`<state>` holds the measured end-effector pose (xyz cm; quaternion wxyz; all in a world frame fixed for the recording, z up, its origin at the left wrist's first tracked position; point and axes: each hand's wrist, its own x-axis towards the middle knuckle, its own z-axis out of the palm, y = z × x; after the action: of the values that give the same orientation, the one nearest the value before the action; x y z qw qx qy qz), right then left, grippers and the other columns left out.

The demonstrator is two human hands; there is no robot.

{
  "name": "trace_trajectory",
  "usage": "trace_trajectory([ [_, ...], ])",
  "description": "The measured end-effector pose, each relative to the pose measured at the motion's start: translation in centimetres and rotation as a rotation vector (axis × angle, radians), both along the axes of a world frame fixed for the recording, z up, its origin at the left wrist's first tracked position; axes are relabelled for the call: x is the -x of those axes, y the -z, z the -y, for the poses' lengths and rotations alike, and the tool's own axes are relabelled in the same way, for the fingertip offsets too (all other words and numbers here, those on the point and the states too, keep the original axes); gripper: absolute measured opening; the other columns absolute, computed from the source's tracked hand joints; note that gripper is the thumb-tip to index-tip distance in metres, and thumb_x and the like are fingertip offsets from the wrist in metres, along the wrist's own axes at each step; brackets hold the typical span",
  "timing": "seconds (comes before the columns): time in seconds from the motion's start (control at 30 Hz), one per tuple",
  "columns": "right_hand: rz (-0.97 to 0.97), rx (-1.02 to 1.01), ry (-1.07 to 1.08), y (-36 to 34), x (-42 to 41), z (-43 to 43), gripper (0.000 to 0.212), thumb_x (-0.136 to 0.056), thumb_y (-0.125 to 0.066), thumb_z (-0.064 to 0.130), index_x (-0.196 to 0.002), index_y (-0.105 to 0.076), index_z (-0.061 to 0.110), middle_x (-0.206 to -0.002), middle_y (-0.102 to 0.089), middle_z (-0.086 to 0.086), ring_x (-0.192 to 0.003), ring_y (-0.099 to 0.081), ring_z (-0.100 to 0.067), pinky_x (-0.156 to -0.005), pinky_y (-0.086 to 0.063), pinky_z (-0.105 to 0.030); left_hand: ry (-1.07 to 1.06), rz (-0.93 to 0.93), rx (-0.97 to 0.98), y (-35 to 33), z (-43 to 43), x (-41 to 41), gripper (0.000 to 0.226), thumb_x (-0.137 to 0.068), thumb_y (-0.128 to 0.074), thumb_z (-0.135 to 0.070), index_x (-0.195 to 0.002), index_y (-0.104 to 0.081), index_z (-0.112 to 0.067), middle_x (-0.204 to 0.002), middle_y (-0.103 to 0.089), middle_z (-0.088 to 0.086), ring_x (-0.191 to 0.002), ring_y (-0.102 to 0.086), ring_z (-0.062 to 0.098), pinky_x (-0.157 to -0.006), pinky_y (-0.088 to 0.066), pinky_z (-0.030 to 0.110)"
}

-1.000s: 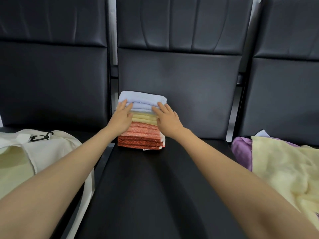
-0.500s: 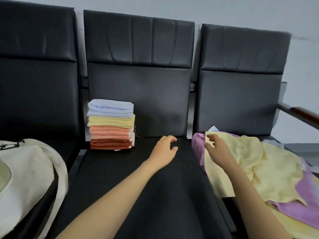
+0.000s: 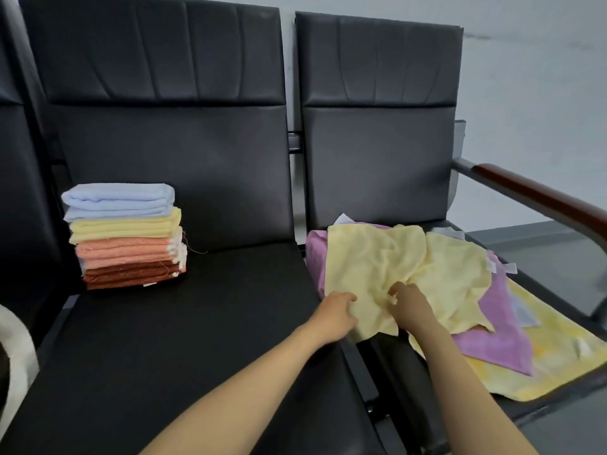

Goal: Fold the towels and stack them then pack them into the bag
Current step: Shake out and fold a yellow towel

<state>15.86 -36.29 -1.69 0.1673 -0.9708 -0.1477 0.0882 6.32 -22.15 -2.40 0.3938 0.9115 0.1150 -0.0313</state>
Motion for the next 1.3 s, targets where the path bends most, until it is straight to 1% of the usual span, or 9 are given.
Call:
trace_trajectory([
  [0.17, 0.142, -0.075, 0.010, -0.7, -0.2, -0.9, 0.018, -0.097, -0.046, 0.020, -0.105, -0.051, 0.004, -0.102, -0.056, -0.016, -0.098, -0.053, -0.035, -0.072, -0.037, -0.034, -0.028, 0.007, -0.005, 0.7, 0.6, -0.8, 0.053, -0.091, -0.057, -0.019, -0.142, -0.044, -0.012, -0.143, -0.041, 0.008, -0.130, -0.042, 0.022, -0.106, -0.035, 0.026],
  [0.33, 0.035, -0.713, 0.119, -3.4, 0.8, -1.9, 0.016, -0.099, -0.044, 0.021, -0.099, -0.042, 0.005, -0.083, -0.054, -0.007, -0.084, -0.055, -0.034, -0.076, -0.048, -0.045, -0.109, 0.080, 0.235, -0.2, 1.0, -1.6, 0.088, -0.085, -0.069, -0.036, -0.153, -0.015, -0.023, -0.147, -0.031, -0.002, -0.135, -0.035, 0.020, -0.110, -0.035, 0.034],
  [0.57, -0.141, -1.144, 0.118, -5.3, 1.9, -0.9, 0.013, -0.094, -0.057, 0.021, -0.100, -0.056, 0.009, -0.084, -0.059, -0.002, -0.070, -0.052, -0.012, -0.061, -0.043, -0.024, -0.194, 0.225, 0.541, -2.9, 2.2, -3.2, 0.032, -0.097, -0.044, -0.026, -0.127, -0.054, -0.017, -0.114, -0.063, -0.002, -0.108, -0.060, 0.017, -0.098, -0.049, 0.034],
  [0.67, -0.144, -1.094, 0.050, -4.7, 1.3, 0.0, 0.027, -0.088, -0.055, 0.003, -0.114, -0.054, 0.013, -0.105, -0.059, -0.002, -0.096, -0.056, -0.017, -0.070, -0.043, -0.019, -0.369, 0.285, 0.893, -4.6, 1.1, -3.5, 0.032, -0.091, -0.051, -0.040, -0.113, -0.062, -0.020, -0.104, -0.069, -0.001, -0.101, -0.064, 0.019, -0.094, -0.050, 0.036],
  [0.77, 0.040, -0.545, -0.078, -3.3, 0.4, 0.5, 0.056, -0.081, -0.062, 0.007, -0.133, -0.042, 0.018, -0.123, -0.050, -0.004, -0.115, -0.044, -0.026, -0.090, -0.043, -0.033, -0.410, 0.269, 1.167, -6.2, 0.3, -3.2, 0.023, -0.099, -0.048, -0.020, -0.084, -0.064, -0.014, -0.072, -0.070, 0.001, -0.079, -0.064, 0.019, -0.074, -0.052, 0.033],
  [0.87, 0.133, -0.224, 0.045, -1.9, -0.2, 0.3, 0.050, -0.084, -0.054, 0.012, -0.133, -0.045, 0.017, -0.128, -0.043, -0.014, -0.117, -0.037, -0.037, -0.095, -0.038, -0.041, -0.408, 0.226, 1.236, -6.6, 0.5, -2.4, 0.029, -0.101, -0.042, -0.018, -0.085, -0.065, -0.013, -0.082, -0.071, 0.006, -0.087, -0.064, 0.024, -0.084, -0.052, 0.039],
  [1.0, 0.281, -0.502, 0.170, -2.9, 0.4, 0.3, 0.033, -0.085, -0.043, 0.002, -0.115, -0.055, 0.008, -0.110, -0.054, -0.014, -0.097, -0.053, -0.035, -0.076, -0.039, -0.032, -0.383, 0.148, 1.233, -6.5, 1.0, -2.0, 0.026, -0.101, -0.045, -0.024, -0.097, -0.067, -0.011, -0.098, -0.071, 0.010, -0.091, -0.066, 0.023, -0.084, -0.054, 0.036],
  [1.1, 0.393, -0.872, -0.026, -6.3, 2.6, -0.2, 0.029, -0.083, -0.044, -0.007, -0.099, -0.057, 0.014, -0.087, -0.060, 0.006, -0.080, -0.057, -0.007, -0.068, -0.040, -0.017, -0.376, 0.071, 1.245, -5.7, 1.5, -2.0, 0.037, -0.088, -0.062, -0.036, -0.114, -0.067, -0.011, -0.115, -0.069, 0.013, -0.107, -0.064, 0.027, -0.088, -0.055, 0.040],
  [1.3, 0.046, -1.019, -0.303, -8.2, 4.2, -0.9, 0.037, -0.091, -0.052, 0.008, -0.122, -0.060, 0.026, -0.119, -0.064, 0.013, -0.108, -0.059, -0.001, -0.093, -0.049, -0.024, -0.281, 0.082, 1.412, -6.0, 1.4, -1.2, 0.027, -0.099, -0.049, -0.032, -0.107, -0.064, -0.012, -0.101, -0.068, 0.010, -0.091, -0.064, 0.024, -0.076, -0.055, 0.037],
])
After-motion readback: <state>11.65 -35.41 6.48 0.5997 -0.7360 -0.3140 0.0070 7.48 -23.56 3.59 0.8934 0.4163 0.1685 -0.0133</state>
